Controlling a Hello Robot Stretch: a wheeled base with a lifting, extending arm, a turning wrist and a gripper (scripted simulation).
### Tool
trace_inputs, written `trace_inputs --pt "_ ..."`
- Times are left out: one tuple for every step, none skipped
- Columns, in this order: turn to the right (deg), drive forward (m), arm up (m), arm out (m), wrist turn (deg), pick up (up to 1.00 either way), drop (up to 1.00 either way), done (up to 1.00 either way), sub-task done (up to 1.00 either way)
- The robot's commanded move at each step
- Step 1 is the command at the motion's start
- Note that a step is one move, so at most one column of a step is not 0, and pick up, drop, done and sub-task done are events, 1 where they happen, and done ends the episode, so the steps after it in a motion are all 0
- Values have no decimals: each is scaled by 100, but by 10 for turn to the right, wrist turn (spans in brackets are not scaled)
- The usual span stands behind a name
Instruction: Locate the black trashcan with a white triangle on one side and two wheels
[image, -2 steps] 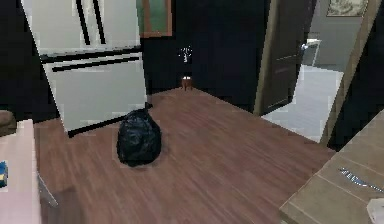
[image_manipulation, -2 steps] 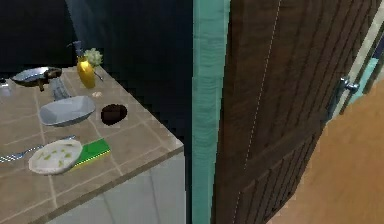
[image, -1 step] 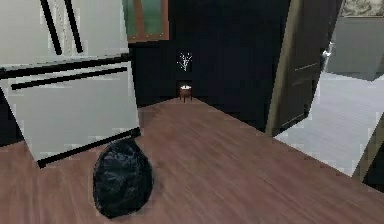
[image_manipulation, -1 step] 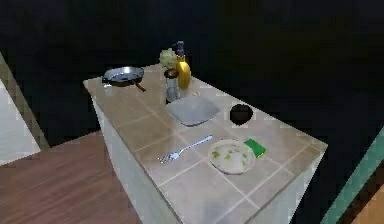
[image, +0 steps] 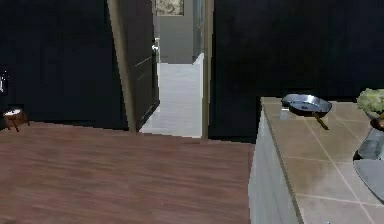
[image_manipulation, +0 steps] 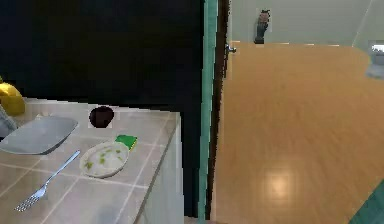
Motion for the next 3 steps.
trace_inputs --pt "0 100 0 0 0 0 0 0 0" --pt "30 0 0 0 0 0 0 0 0" --pt "0 100 0 0 0 0 0 0 0"
